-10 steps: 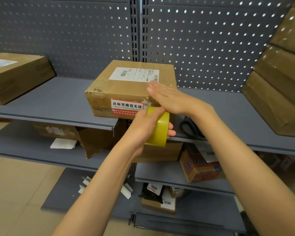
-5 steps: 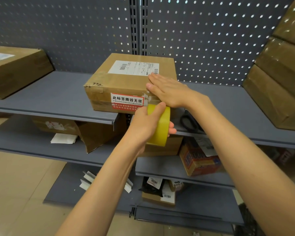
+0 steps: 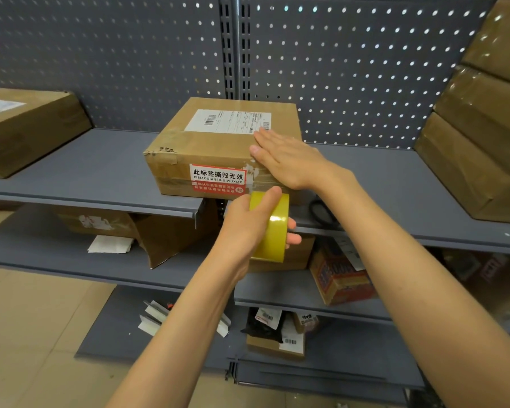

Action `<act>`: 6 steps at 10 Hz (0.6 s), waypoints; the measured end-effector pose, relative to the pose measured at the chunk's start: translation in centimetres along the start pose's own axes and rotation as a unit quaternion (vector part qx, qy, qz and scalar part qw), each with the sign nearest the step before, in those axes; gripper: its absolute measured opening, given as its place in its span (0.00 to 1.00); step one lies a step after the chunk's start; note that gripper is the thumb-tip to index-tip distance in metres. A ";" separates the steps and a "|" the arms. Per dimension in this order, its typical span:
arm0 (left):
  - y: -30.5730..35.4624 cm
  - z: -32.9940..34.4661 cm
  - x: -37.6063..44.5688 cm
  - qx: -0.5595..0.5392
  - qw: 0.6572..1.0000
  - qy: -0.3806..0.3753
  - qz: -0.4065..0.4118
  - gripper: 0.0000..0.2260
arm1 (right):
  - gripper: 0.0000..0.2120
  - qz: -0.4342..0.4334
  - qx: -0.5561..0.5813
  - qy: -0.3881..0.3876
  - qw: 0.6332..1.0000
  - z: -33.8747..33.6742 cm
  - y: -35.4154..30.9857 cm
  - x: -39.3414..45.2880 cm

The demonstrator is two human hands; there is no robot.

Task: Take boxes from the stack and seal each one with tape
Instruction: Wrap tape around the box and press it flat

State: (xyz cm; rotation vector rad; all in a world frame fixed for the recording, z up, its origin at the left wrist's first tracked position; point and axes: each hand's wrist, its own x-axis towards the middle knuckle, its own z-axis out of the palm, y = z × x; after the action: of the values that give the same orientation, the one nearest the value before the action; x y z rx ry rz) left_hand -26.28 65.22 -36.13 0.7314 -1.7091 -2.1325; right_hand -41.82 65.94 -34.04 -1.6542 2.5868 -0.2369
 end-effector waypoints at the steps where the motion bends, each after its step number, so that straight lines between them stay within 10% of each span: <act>1: 0.0 -0.3 -0.2 0.022 1.000 -0.004 0.006 0.09 | 0.28 0.001 0.001 0.010 1.000 0.3 -0.1 0.0; 6: -1.0 0.2 -0.5 0.016 0.999 0.038 0.016 0.08 | 0.29 0.001 -0.008 0.013 1.000 0.1 -0.1 -0.3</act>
State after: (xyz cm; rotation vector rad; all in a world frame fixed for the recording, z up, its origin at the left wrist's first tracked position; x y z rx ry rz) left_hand -25.95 65.93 -37.00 0.7777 -1.7088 -2.0335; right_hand -41.61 66.15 -34.10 -1.6645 2.6167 -0.2396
